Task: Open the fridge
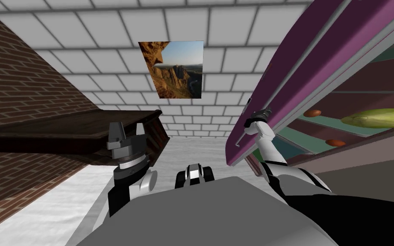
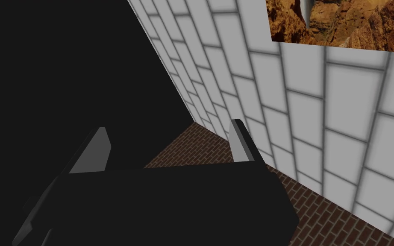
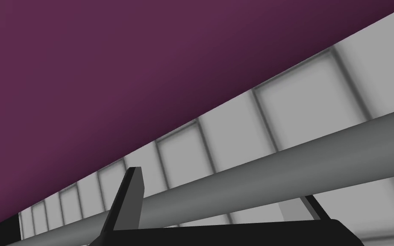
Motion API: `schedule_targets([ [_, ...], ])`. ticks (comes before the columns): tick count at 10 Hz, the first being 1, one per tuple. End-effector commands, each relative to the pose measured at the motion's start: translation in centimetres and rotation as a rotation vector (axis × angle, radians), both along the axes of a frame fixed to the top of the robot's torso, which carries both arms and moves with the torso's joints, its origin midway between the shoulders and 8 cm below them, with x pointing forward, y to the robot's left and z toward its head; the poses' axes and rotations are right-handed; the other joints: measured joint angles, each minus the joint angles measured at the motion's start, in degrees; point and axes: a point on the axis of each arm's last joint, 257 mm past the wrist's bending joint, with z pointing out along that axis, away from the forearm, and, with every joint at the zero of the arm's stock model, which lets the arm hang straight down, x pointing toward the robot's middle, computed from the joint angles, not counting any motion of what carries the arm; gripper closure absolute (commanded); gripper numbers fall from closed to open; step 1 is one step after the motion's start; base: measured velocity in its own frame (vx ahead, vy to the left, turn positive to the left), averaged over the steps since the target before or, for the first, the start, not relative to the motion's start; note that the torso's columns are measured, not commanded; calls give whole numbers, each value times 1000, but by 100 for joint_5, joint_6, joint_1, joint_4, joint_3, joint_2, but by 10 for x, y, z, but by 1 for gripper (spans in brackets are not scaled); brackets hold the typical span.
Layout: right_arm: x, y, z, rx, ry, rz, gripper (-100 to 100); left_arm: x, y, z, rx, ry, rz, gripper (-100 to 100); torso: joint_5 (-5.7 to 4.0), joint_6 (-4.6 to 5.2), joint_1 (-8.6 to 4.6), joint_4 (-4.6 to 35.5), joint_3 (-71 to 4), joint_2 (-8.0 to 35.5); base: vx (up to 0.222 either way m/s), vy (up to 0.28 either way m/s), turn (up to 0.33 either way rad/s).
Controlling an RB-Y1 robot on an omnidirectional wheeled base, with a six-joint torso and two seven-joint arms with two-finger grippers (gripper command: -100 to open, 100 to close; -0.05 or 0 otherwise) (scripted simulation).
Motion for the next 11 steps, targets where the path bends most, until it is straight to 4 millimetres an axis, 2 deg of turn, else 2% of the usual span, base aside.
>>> schedule_targets([
  [1,-24,-15,6,-16,7,-107,100,0,0,0,0,0,0,0,1,7,-4,2,-7,-13,299,175,19],
  [2,-24,-15,6,-16,7,-107,100,0,0,0,0,0,0,0,2,12,-8,-1,-13,-25,228,139,-5],
  [5,-55,-30,5,-15,12,-231,100,0,0,0,0,0,0,0,6,14,3,3,-11,-20,266,169,15],
  [6,-55,-30,5,-15,12,-231,100,0,0,0,0,0,0,0,-2,17,21,-5,1,-9,238,115,0],
  [7,-66,-35,5,-14,14,-273,100,0,0,0,0,0,0,0,-6,19,-1,-3,13,19,224,125,14],
  [8,-61,-32,4,-4,1,-246,100,0,0,0,0,0,0,0,-11,20,16,-3,22,28,108,66,1],
  [10,-86,-41,6,-5,-1,-338,100,0,0,0,0,0,0,0,-18,26,16,8,39,43,219,65,26],
  [11,-86,-41,6,-5,-1,-338,100,0,0,0,0,0,0,0,-14,25,23,0,17,5,245,51,-15],
])
